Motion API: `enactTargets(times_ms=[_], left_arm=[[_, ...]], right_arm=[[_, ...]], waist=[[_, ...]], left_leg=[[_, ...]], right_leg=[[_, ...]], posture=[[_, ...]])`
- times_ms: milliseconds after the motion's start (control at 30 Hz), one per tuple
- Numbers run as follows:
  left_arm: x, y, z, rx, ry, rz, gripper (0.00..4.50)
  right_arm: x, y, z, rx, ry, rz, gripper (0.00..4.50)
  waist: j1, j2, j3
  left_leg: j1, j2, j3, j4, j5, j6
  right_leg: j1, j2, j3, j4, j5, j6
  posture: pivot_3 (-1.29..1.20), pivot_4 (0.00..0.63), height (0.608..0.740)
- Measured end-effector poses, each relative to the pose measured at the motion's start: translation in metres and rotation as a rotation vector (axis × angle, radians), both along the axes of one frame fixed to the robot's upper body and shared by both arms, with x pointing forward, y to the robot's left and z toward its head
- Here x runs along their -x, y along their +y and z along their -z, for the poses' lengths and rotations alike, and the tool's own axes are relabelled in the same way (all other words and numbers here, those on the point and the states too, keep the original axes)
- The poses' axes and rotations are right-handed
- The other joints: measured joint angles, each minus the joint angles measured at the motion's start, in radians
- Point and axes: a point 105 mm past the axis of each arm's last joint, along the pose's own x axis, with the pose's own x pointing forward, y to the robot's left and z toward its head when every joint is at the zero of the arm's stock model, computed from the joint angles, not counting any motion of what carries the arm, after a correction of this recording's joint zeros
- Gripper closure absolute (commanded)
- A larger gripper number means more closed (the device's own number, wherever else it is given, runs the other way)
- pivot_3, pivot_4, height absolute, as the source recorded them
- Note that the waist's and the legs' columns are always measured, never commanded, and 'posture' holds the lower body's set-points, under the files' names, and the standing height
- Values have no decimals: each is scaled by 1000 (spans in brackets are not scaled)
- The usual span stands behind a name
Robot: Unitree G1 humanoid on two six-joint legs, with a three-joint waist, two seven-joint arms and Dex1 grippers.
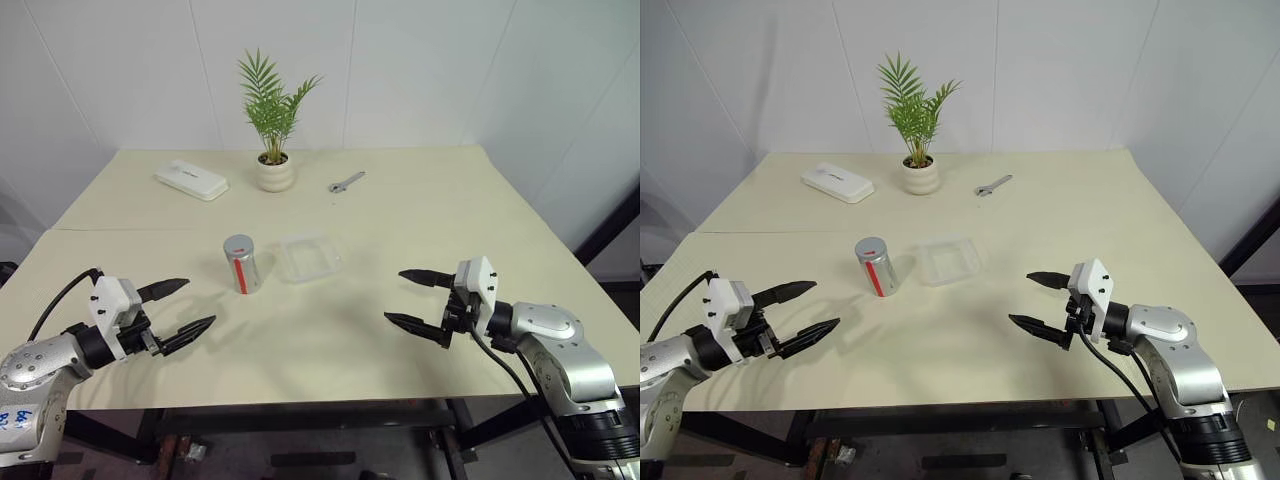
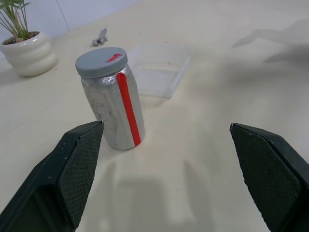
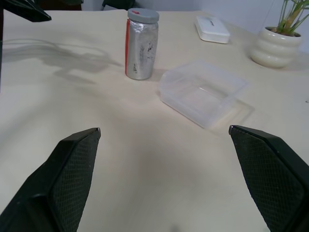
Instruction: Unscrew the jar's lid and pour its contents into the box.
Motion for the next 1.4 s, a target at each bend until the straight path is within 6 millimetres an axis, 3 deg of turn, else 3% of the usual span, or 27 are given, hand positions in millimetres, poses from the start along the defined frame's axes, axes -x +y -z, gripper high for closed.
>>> enactTargets(times_ms=[167,367,600,1000,1400], left_arm=[[5,-1,4,9,-5,-35,42],[3,2,17,148,-39,-286,42],[-1,-25,38,303,-17,-484,42],[-66,-59,35,337,-87,-626,42],[-101,-66,28,333,-102,-612,42]], right_arm=[[-1,11,-4,-13,-9,-43,0],[-4,26,-3,-37,5,-97,0],[-3,56,-17,-73,-36,-191,0],[4,107,-32,-207,-53,-269,0],[7,130,-40,-252,-67,-299,0]], waist=[[1,0,0],[1,0,0],[3,-1,-1],[3,-1,-1],[2,-1,-1]], left_leg=[[0,0,0,0,0,0],[0,0,0,1,0,0],[0,0,0,7,0,0],[-1,2,0,14,-1,1],[-1,8,0,13,-4,-1]], right_leg=[[0,0,0,0,0,0],[0,1,1,1,1,2],[1,2,2,3,2,2],[6,4,2,-5,9,2],[5,10,2,-5,11,6]], posture=[[0,150,740],[0,150,740],[0,150,740],[0,150,740],[0,150,740]])
